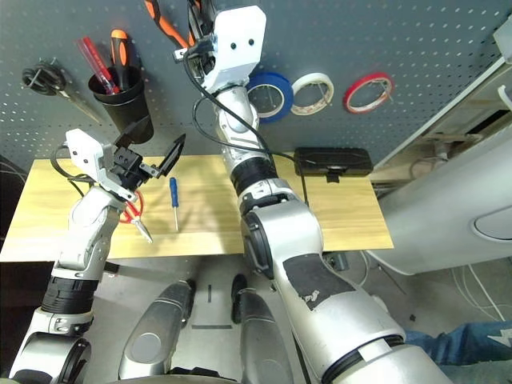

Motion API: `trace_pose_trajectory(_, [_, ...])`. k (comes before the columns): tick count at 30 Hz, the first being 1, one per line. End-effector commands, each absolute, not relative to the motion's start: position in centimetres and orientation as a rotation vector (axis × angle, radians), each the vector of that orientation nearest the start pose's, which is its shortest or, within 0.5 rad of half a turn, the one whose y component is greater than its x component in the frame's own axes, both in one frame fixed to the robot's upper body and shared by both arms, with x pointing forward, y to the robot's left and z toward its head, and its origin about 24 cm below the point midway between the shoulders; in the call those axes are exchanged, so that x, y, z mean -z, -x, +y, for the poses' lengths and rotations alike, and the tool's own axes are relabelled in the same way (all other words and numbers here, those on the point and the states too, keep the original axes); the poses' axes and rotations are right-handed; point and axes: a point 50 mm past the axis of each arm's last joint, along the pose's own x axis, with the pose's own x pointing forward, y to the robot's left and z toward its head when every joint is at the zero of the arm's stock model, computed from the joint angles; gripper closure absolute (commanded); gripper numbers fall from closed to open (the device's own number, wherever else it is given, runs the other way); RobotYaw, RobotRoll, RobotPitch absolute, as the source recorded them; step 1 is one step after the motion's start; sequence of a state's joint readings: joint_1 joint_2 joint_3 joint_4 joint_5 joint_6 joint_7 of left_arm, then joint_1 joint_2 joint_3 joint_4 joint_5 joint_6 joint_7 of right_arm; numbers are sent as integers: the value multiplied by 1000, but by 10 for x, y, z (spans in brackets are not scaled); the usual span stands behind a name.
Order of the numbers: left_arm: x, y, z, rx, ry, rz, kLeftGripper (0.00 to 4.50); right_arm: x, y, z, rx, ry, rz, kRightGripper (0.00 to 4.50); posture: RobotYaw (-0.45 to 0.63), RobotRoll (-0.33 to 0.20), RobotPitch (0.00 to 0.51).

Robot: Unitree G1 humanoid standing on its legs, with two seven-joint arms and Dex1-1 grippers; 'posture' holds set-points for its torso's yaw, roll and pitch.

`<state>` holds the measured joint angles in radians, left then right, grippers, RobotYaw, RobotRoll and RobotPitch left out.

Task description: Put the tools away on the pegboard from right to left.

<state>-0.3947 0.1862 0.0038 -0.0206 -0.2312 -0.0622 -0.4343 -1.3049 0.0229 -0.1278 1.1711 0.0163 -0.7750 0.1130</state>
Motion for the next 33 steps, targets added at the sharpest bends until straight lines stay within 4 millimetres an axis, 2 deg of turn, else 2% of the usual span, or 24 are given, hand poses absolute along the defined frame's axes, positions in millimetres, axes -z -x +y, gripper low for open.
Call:
trace_pose_trajectory(1, [-158, -303, 134, 546, -50, -446, 0, -270, -384, -42, -380, -16, -863, 4240, 308, 0, 269])
trace_pose_trajectory(2, [-158, -303, 134, 546, -50, -446, 0, -270, -384, -42, -383, -23, -862, 3478, 306, 0, 269])
trace_pose_trajectory(4, [-158, -303, 134, 547, -51, -445, 0, -272, -383, -45, -388, -42, -872, 2895, 305, 0, 269])
trace_pose_trajectory(12, [-155, -303, 136, 551, -55, -435, 0, -285, -365, -55, -463, -39, -979, 28, 292, 0, 270])
trace_pose_trajectory(16, [-154, -304, 137, 554, -56, -428, 0, -277, -350, -58, -551, -2, -945, 28, 285, 0, 271])
trace_pose_trajectory(22, [-150, -303, 138, 564, -57, -411, 0, -246, -333, -62, -728, 34, -717, 28, 262, 0, 272])
trace_pose_trajectory(29, [-140, -305, 139, 579, -77, -361, 0, -219, -337, -64, -807, 58, -493, 28, 255, 0, 269])
trace_pose_trajectory(33, [-131, -306, 141, 583, -117, -314, 0, -197, -346, -72, -793, 55, -342, 28, 258, 0, 268])
